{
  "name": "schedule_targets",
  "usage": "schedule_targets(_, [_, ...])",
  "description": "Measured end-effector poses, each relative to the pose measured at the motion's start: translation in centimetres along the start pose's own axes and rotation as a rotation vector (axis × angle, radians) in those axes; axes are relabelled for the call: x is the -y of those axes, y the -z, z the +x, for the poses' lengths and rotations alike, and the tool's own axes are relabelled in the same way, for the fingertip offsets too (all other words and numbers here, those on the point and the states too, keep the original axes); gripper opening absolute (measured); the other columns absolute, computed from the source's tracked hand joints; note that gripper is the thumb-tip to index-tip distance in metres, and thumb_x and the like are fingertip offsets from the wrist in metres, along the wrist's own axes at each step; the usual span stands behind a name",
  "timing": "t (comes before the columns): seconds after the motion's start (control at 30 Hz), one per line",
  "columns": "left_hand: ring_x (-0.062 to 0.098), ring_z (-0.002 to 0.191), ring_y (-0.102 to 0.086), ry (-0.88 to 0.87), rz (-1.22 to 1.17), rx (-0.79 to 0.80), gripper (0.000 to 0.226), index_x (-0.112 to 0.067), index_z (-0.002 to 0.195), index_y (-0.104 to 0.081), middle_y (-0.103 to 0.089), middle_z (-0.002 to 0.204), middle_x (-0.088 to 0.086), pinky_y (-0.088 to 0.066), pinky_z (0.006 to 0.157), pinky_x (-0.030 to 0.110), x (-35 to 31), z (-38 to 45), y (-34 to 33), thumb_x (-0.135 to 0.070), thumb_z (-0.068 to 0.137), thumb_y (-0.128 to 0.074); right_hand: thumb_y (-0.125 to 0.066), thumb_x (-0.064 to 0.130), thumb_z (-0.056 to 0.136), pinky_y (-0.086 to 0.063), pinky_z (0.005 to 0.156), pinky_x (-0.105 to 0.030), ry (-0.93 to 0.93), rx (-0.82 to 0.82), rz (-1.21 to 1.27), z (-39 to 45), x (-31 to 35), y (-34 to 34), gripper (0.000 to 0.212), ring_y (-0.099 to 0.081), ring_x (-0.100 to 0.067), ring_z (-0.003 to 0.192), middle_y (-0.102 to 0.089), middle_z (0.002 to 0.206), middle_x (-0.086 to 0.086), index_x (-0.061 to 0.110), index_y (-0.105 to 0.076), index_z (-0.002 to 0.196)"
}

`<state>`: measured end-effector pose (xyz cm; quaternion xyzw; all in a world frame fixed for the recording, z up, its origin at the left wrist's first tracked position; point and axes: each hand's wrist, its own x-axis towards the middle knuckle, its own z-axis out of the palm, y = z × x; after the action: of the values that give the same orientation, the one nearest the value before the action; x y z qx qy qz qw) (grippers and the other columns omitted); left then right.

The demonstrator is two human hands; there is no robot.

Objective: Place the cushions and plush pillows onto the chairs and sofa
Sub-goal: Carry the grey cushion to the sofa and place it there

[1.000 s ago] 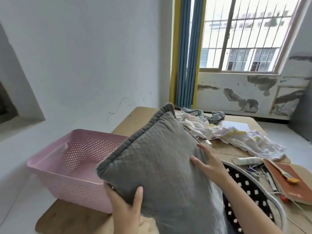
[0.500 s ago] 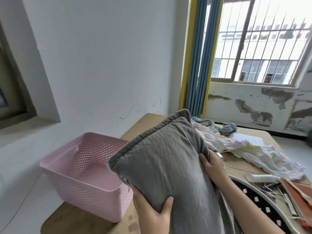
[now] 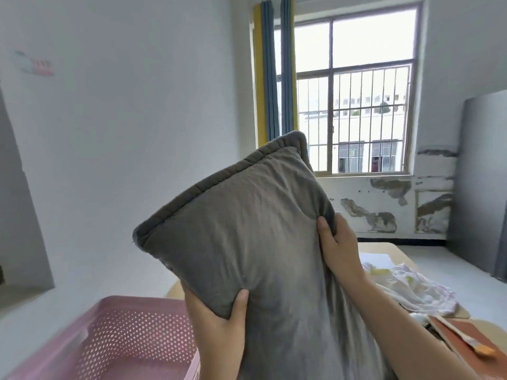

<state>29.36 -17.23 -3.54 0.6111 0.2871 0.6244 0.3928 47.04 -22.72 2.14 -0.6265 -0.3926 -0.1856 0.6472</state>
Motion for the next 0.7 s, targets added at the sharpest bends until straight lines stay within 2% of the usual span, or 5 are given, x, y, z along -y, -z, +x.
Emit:
schedule_targets(0.3, [0.026, 0.126, -0.041, -0.164, -0.106, -0.175, 0.071, -0.012, 0.138, -0.026, -0.039, 0.142, 0.007, -0.031, 0.110, 0.038, -6.6, 7.3, 2.2, -0.007, 0.078, -0.064, -0.037, 0.029, 0.082, -0.033, 0.052, -0.008, 0.348, -0.090, 0.025, 6.1, 12.1, -1.7, 0.028, -0.029, -0.003, 0.052, -0.028, 0.056, 0.009, 0.025, -0.025, 0.058])
schedule_targets(0.43, [0.023, 0.129, -0.040, -0.252, -0.132, -0.262, 0.069, -0.013, 0.139, -0.021, -0.036, 0.144, 0.006, -0.031, 0.112, 0.040, -8.9, 9.8, 5.1, -0.008, 0.082, -0.060, -0.037, 0.032, 0.084, -0.024, 0.051, -0.025, 0.418, -0.076, 0.108, 6.6, 17.1, -3.5, 0.027, -0.033, -0.005, 0.054, -0.032, 0.060, 0.010, 0.007, -0.041, 0.073])
schedule_targets(0.5, [0.020, 0.131, -0.036, -0.285, -0.134, -0.301, 0.066, -0.011, 0.141, -0.016, -0.032, 0.146, 0.006, -0.027, 0.114, 0.032, -9.6, 10.3, 7.3, -0.008, 0.087, -0.054, -0.037, 0.031, 0.085, -0.027, 0.052, -0.024, 0.427, -0.070, 0.168, 5.7, 18.7, -4.8, 0.027, -0.034, -0.009, 0.055, -0.032, 0.060, 0.011, 0.007, -0.041, 0.074])
schedule_targets(0.6, [0.006, 0.130, -0.026, -0.361, -0.106, -0.342, 0.063, -0.007, 0.142, -0.006, -0.022, 0.146, 0.000, -0.020, 0.099, -0.006, -10.8, 10.3, 11.7, -0.019, 0.092, -0.042, -0.042, 0.027, 0.088, -0.031, 0.053, -0.014, 0.408, -0.079, 0.302, 3.0, 21.2, -6.8, 0.026, -0.032, -0.003, 0.054, -0.031, 0.059, 0.011, 0.013, -0.034, 0.067])
schedule_targets(0.7, [0.002, 0.128, -0.025, -0.433, -0.025, -0.359, 0.082, -0.005, 0.142, -0.007, -0.019, 0.145, -0.001, -0.020, 0.090, -0.013, -11.8, 8.5, 17.0, -0.046, 0.078, -0.037, -0.046, 0.021, 0.093, -0.026, 0.051, -0.021, 0.328, 0.009, 0.427, -0.4, 23.4, -8.6, 0.030, -0.031, -0.003, 0.055, -0.031, 0.059, 0.009, 0.013, -0.034, 0.067])
